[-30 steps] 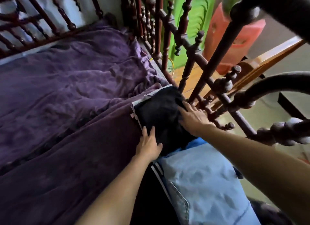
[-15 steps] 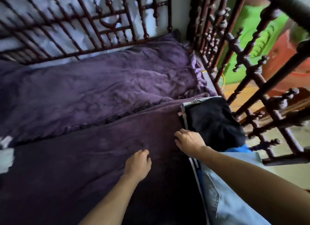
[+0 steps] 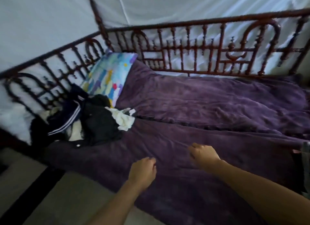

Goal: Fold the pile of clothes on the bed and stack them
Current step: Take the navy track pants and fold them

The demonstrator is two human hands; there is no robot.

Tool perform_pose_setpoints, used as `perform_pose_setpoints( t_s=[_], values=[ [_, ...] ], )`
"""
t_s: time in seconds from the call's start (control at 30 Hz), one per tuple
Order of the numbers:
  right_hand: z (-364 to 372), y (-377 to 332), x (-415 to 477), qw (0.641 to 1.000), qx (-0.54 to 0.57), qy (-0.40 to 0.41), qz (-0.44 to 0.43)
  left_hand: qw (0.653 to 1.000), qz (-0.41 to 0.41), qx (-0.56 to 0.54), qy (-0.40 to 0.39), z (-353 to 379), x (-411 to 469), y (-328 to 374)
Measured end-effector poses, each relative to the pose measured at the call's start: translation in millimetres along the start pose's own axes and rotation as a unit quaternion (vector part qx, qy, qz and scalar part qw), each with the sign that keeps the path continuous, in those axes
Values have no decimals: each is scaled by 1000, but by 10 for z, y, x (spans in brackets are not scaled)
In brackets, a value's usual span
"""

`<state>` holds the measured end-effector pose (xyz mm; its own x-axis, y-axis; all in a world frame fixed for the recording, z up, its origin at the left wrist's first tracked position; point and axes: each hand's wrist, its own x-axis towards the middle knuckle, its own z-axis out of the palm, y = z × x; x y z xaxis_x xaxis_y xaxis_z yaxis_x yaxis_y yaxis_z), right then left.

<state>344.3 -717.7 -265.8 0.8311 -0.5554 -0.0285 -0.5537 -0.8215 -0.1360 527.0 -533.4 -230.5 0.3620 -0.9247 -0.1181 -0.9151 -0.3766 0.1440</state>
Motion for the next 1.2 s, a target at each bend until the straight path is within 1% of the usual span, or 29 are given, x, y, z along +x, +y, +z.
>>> perform_pose_setpoints(
  t_s=[0.13,0.23,0.4,0.5,0.67,0.8,0.87,1.0,1.2],
  values=[
    [-88,-980,582,998,-19,0,-63,996,-83,-9,30,-318,-345,-980],
    [-112,-1552,1013,993,-22,7,-112,990,-136,-9,38,-448,-524,-1583],
    [34,-2192,1695,990,-4,-1,-143,980,-196,-13,24,-498,-647,-2397],
    [245,-2454,2136,988,3,-9,-154,977,-213,-13,10,-494,-546,-2877],
    [611,-2738,2938,989,15,-41,-140,972,-232,-24,-10,-534,-145,-3690],
    [937,-2902,3493,988,34,-88,-121,972,-230,-36,-31,-482,227,-4306],
    [1097,-2965,3748,987,42,-115,-108,969,-238,-59,-41,-421,422,-4599],
    [1269,-3129,4113,980,49,-172,-81,963,-247,-90,-67,-309,694,-5000],
    [1345,-3474,4836,983,54,-171,-36,961,-246,-98,-82,-252,1305,-5844]
  ],
)
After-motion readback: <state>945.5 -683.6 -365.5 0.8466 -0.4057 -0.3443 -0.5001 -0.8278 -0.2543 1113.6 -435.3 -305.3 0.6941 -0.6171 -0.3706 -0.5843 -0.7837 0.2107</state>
